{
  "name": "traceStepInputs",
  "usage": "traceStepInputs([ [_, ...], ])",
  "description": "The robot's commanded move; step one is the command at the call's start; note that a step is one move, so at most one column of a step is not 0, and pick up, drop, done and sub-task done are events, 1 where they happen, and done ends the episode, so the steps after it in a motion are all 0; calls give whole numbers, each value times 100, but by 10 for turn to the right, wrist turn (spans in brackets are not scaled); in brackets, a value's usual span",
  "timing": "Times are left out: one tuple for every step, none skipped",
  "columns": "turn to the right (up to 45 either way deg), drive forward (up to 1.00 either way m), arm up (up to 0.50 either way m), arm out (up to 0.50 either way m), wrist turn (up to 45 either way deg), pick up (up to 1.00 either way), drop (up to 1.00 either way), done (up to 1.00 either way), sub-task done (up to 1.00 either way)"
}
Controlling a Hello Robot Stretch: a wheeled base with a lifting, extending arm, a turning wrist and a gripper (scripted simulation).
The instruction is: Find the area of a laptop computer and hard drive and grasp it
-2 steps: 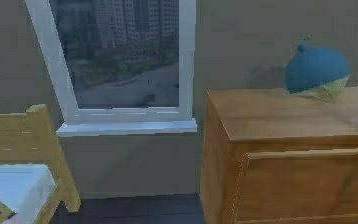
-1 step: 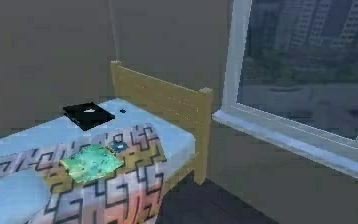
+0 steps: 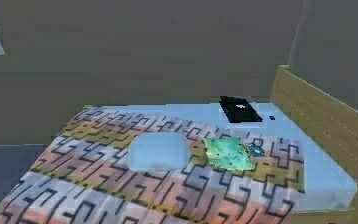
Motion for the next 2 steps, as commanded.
traceStepInputs([
  [-450,0,0,0,0,0,0,0,0],
  [-240,0,0,0,0,0,0,0,0],
])
